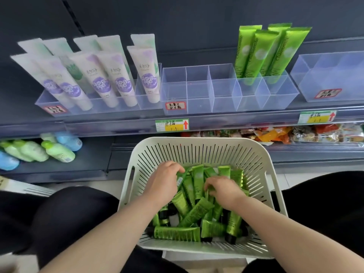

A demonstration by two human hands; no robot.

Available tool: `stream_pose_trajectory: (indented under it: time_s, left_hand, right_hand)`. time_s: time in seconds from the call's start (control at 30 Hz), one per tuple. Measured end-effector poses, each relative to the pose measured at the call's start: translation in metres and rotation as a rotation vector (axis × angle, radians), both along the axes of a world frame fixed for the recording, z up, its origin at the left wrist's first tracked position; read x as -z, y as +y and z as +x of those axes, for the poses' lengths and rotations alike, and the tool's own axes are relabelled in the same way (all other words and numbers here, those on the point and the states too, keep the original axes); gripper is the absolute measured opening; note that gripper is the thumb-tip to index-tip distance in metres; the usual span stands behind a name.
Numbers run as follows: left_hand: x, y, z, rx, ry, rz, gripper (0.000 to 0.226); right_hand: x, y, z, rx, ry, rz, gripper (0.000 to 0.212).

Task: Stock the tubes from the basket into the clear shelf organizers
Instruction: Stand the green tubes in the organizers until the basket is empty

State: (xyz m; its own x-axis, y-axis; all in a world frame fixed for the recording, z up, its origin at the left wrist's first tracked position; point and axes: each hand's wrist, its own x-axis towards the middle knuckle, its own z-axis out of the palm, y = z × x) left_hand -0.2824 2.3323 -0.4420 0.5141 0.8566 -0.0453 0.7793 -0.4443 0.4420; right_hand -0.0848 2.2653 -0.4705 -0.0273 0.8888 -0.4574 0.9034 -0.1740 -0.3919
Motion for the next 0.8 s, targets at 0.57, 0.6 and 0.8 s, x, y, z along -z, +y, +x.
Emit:
stream_pose_trajectory:
  time_s: [0.57,0.6,0.8]
  left_hand:
    - [0.026,0.029,0.025,-0.17,0.29,-0.244,0.028]
    - [0.027,0.029,0.032,-0.154,0.32,-0.246,0.029]
    - [0.035,0.025,0.05,-0.101,0.642,-0.18,0.009]
  right_hand:
    - [-0.066,0.014,0.042,0.191,0.175,0.413,0.018]
    - [-0.066,0.014,0.039,0.174,0.183,0.418,0.018]
    - [-0.052,0.01,0.026,0.085,0.204,0.427,0.011]
